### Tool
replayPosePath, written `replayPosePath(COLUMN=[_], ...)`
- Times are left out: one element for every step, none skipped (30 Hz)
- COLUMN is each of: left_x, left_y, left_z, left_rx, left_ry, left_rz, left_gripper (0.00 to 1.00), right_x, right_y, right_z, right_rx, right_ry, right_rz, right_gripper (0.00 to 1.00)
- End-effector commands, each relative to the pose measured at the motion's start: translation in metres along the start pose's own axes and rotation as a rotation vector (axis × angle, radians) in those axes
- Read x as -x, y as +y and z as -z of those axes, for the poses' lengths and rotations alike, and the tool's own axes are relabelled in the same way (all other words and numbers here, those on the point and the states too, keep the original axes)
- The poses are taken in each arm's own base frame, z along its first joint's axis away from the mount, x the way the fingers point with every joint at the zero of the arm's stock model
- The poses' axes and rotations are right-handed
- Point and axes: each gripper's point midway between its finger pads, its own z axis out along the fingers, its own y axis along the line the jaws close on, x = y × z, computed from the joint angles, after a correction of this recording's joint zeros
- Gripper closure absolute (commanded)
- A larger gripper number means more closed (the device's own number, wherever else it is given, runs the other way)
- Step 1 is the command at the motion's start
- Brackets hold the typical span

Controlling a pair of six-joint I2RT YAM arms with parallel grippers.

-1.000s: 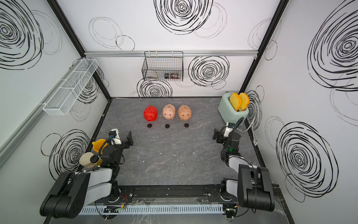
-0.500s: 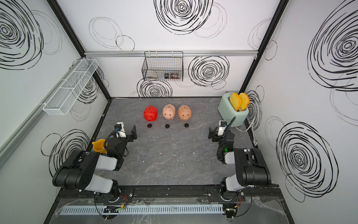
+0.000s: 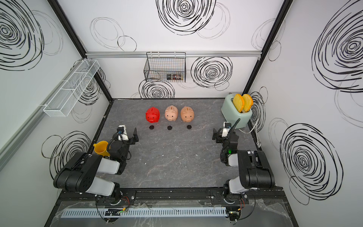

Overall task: Open piggy banks
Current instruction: Reset both arms

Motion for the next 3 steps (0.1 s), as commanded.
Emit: replayPosePath(left_x=[0.0184, 0.018, 0.0177], left_y=[-0.0027, -0.0027, -0.0025], left_z=[-0.0053, -0.0058, -0.006], left_rx=[-0.033, -0.039, -0.041], left_ry=[-0.059, -0.057, -0.056], left_rz=[0.015, 0.016, 0.017], left_gripper=[0.04, 0.04, 0.04], right_x=[0.0128, 0.0142, 0.0144], right_y=[-0.0003, -0.0006, -0.0008], right_z=[-0.0013, 0.0006, -0.0004], right_rx=[-0.006, -0.014, -0.014], right_ry=[-0.045, -0.055, -0.053], right_rz=[0.018, 0.021, 0.021], right_gripper=[0.03, 0.03, 0.03])
